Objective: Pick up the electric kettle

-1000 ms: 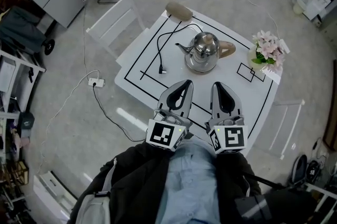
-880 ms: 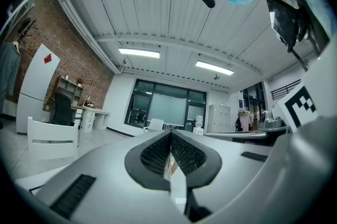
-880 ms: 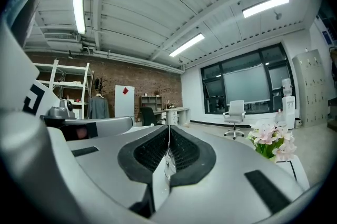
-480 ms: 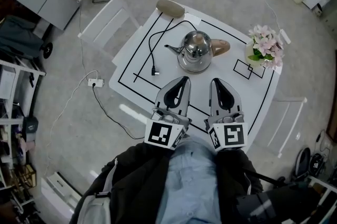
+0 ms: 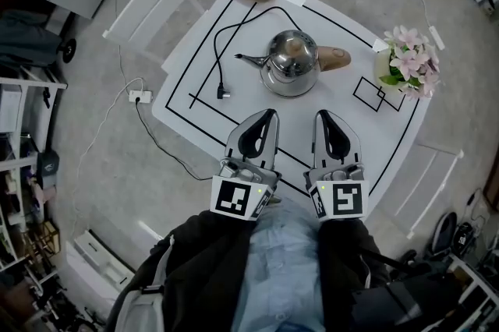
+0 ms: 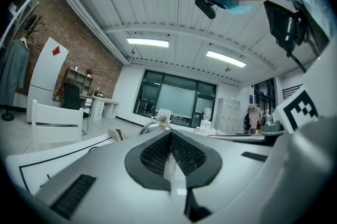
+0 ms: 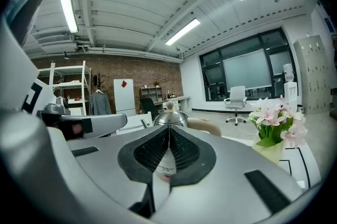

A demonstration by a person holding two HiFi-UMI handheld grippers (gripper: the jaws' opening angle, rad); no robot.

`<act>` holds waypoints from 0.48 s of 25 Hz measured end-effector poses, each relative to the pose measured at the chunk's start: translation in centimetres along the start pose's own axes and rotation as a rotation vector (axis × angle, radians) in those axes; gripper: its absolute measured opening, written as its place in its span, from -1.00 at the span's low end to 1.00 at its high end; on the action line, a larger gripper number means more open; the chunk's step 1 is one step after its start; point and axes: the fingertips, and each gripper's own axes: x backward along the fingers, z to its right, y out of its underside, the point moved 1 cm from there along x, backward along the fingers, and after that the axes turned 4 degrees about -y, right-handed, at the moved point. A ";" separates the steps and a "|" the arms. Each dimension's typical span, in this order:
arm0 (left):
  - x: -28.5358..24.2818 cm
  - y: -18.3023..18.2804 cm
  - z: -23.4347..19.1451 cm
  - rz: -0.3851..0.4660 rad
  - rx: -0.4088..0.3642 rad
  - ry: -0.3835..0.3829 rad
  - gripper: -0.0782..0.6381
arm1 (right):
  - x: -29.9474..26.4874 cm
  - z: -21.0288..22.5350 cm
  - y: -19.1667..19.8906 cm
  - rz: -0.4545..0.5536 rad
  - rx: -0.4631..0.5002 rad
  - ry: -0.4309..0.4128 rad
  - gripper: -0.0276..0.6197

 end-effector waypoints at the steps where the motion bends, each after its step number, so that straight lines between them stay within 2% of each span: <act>1: -0.3 0.7 -0.3 -0.013 0.005 -0.008 -0.76 | -0.4 0.5 0.5 -0.008 -0.008 0.000 -0.86; 7: -2.4 4.1 -2.0 -0.065 0.040 -0.044 -0.76 | -2.6 3.4 4.1 -0.061 -0.048 0.004 -0.86; 12: -3.8 6.3 -3.7 -0.080 0.029 -0.091 -0.76 | -4.2 5.5 6.8 -0.085 -0.070 0.015 -0.86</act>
